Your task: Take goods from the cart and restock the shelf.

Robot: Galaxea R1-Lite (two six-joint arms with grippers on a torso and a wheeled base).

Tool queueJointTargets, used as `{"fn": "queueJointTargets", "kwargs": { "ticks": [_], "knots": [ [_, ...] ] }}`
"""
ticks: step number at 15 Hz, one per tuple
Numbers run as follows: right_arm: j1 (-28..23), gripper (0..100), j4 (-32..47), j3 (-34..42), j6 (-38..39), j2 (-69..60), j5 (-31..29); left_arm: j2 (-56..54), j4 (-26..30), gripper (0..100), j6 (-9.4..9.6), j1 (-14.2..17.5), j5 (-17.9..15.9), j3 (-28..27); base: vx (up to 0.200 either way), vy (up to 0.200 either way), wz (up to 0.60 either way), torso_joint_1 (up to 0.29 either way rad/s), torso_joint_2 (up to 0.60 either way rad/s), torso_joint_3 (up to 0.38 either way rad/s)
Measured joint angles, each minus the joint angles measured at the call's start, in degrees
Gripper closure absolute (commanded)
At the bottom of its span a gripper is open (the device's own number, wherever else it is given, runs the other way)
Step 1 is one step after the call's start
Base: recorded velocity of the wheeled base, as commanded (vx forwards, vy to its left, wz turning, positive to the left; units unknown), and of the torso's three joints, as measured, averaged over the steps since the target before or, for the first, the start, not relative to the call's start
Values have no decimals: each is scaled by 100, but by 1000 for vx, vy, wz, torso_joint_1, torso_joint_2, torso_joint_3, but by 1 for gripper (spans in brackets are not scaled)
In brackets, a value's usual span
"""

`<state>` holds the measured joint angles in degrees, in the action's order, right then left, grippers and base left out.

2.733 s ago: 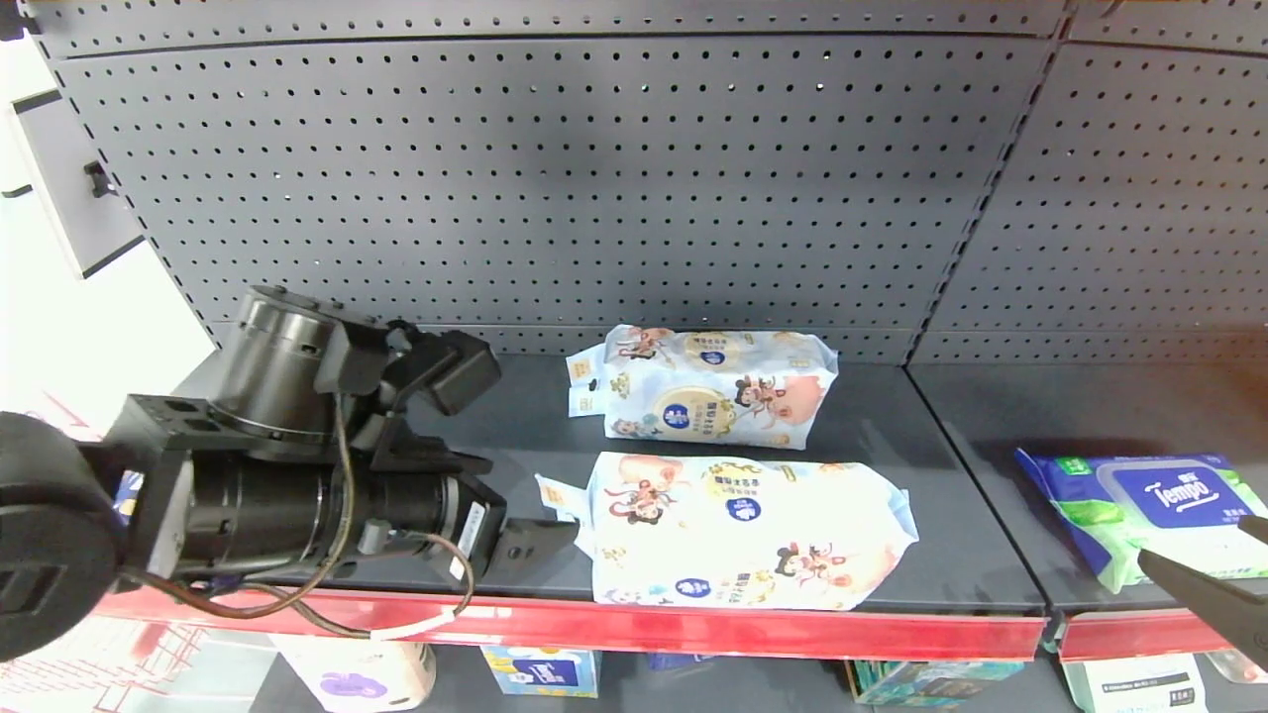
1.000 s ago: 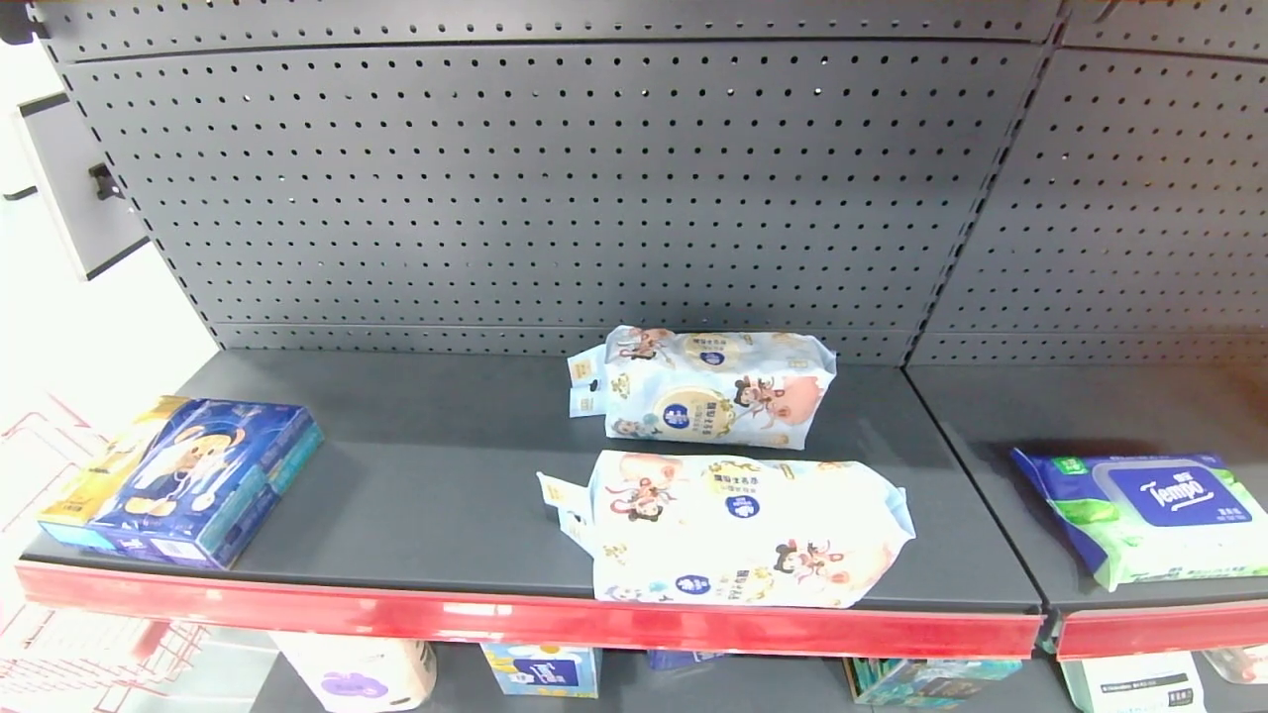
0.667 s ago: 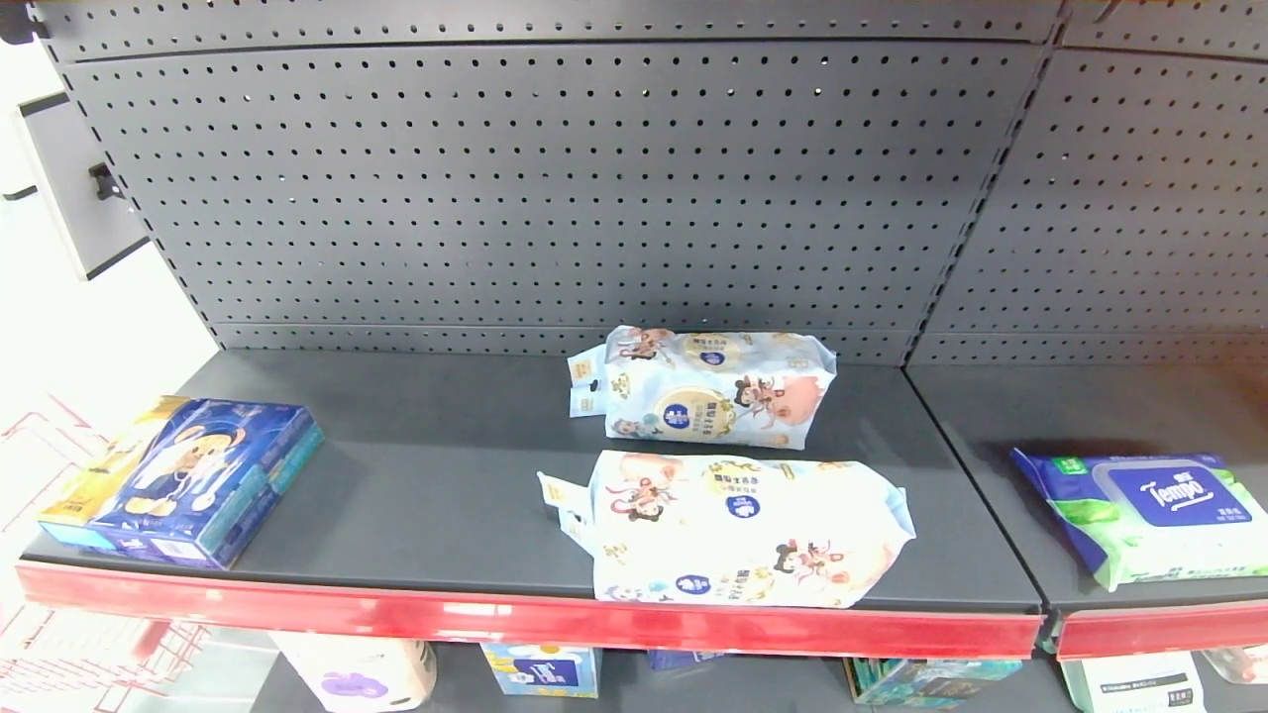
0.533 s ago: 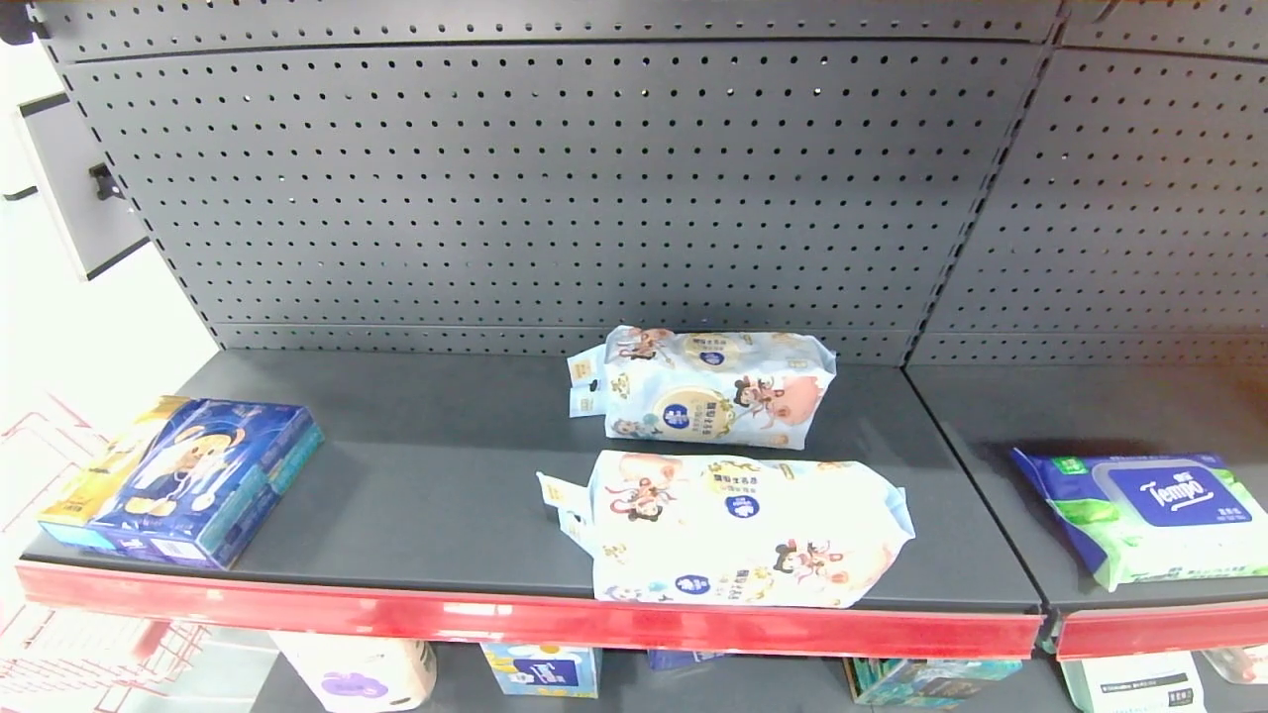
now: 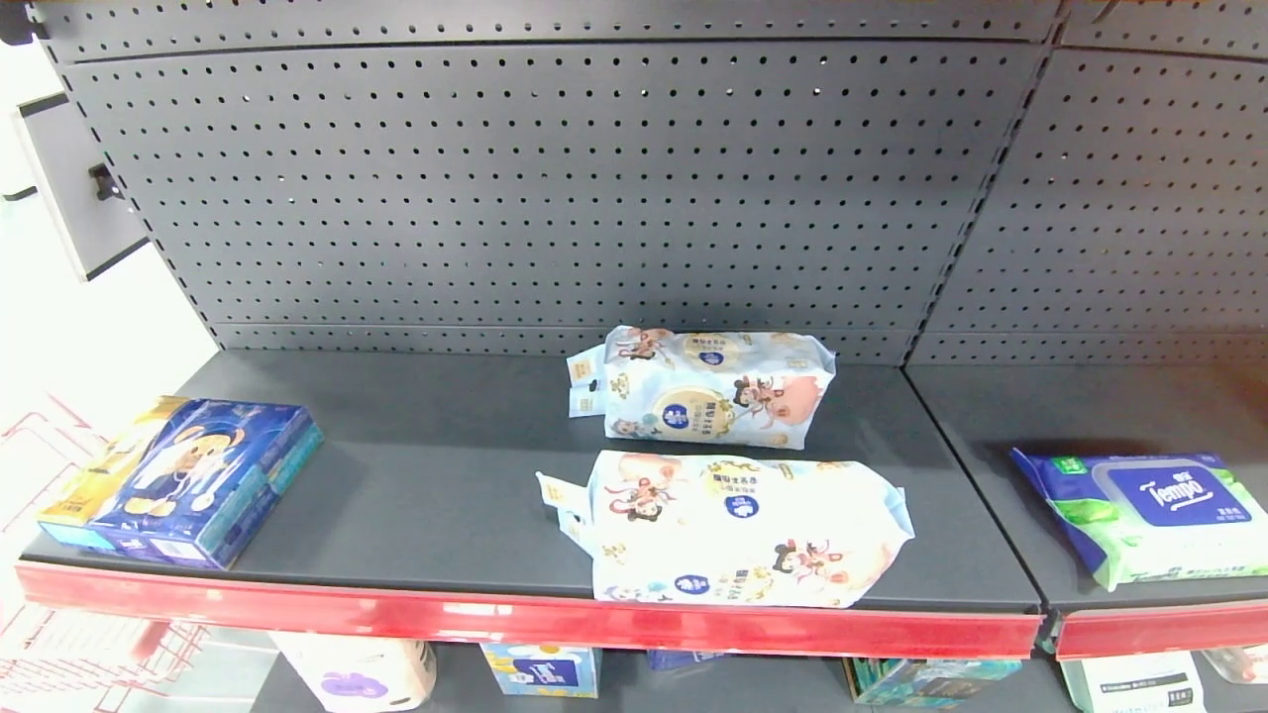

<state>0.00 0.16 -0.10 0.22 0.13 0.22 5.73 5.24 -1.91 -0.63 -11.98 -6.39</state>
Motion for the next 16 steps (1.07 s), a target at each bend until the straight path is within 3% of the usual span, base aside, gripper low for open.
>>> {"fn": "queueJointTargets", "kwargs": {
  "ticks": [2,4,5,6,7,9,10,13,16],
  "knots": [
    [0,0,0,0,2,0,2,16,-34,0,134,-547,343,-5,0,0,0,0,0,0],
    [0,0,5,0,5,0,-4,-13,-108,0,-7,-738,1792,124,0,0,0,0,0,0],
    [0,0,2,0,5,0,-4,-26,-148,0,-90,-777,2150,188,0,0,0,0,0,0],
    [0,0,2,0,2,-2,0,-35,-179,0,-9,-796,2161,238,0,0,0,0,0,0],
    [2,0,2,2,2,-2,0,-41,-207,0,79,-805,1918,269,0,0,0,0,0,0],
    [2,0,2,0,2,-2,0,-50,-424,0,257,-820,652,336,0,0,0,0,0,0],
    [2,0,5,2,0,-2,-4,-52,-491,0,289,-818,507,374,0,0,0,0,0,0],
    [0,0,5,2,-12,-4,-6,-52,-524,0,118,-818,928,427,0,0,0,0,0,0],
    [0,0,9,0,-29,-6,-44,-52,-524,0,79,-818,969,433,0,0,0,0,0,0]
  ]
}}
